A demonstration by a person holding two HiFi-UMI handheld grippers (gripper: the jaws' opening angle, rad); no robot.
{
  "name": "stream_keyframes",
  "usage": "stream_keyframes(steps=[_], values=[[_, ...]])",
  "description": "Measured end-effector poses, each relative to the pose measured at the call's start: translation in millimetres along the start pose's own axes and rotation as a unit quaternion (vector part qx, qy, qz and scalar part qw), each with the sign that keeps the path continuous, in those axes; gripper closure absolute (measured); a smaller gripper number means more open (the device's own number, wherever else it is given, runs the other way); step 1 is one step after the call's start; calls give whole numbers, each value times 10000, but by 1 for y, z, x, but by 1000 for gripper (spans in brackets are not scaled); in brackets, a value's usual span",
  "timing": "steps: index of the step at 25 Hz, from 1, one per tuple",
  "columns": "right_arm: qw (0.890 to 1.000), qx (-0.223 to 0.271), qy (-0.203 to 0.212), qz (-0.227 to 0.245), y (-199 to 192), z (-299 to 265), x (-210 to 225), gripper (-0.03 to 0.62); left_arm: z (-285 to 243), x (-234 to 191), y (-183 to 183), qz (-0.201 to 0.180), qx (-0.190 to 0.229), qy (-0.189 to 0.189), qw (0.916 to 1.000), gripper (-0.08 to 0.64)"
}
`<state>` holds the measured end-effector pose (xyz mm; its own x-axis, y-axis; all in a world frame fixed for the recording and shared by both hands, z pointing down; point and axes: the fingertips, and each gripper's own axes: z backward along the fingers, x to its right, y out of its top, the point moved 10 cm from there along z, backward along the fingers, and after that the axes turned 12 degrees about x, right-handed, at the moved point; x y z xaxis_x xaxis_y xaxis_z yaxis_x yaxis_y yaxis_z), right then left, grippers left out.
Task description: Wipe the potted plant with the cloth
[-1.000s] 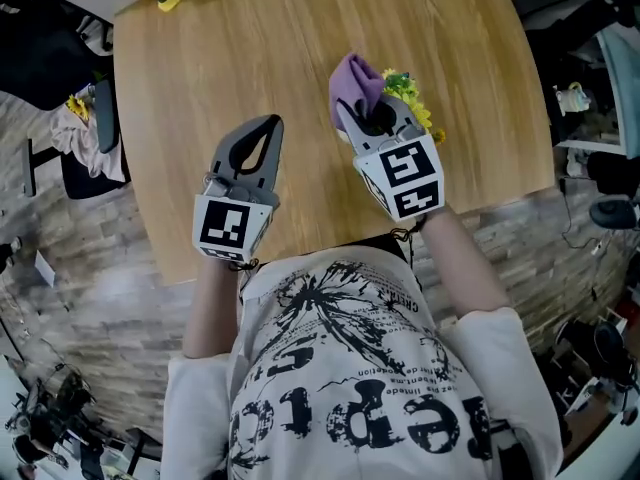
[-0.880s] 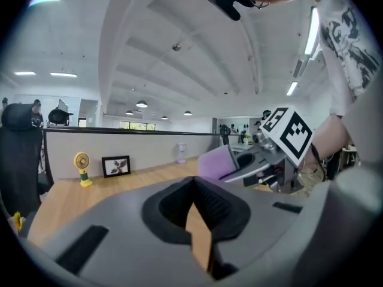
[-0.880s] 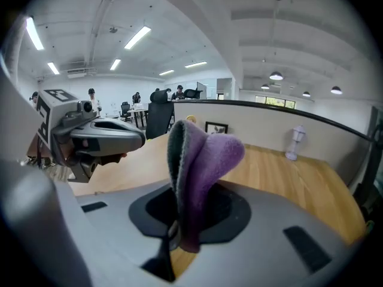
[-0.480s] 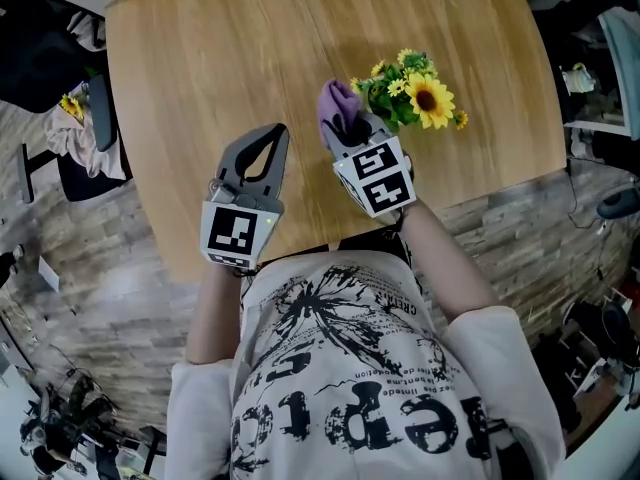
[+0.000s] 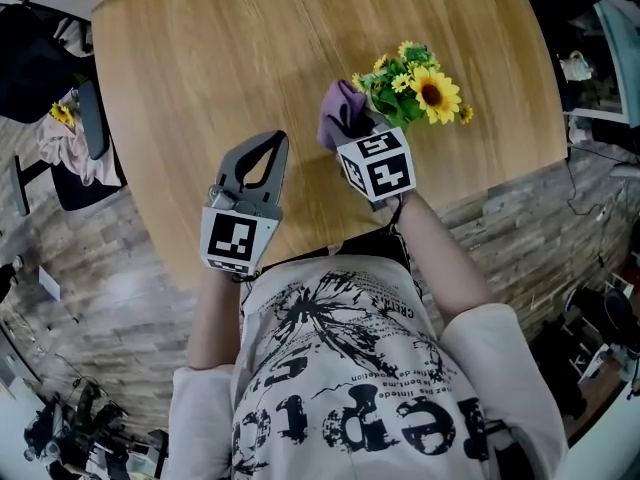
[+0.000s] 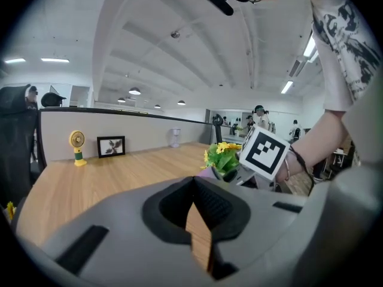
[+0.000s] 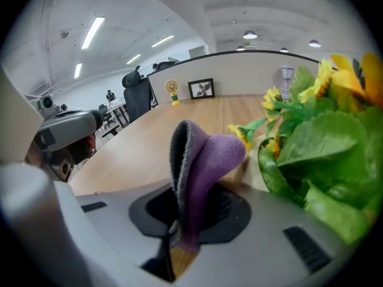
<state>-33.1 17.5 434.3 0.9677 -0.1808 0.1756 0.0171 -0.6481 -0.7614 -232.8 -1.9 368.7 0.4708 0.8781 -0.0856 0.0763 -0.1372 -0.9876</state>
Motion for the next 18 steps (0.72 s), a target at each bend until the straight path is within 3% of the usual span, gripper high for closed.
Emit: stream_keyframes(steps=[11,18], values=[[9951,10,-403,-898,-22,15,10,514,-10,-5,-6,39,-19,-235,9997,557],[9945,-15,-362,-987,-39,31,17,512,-17,6,-10,47,-34,-404,9992,557]])
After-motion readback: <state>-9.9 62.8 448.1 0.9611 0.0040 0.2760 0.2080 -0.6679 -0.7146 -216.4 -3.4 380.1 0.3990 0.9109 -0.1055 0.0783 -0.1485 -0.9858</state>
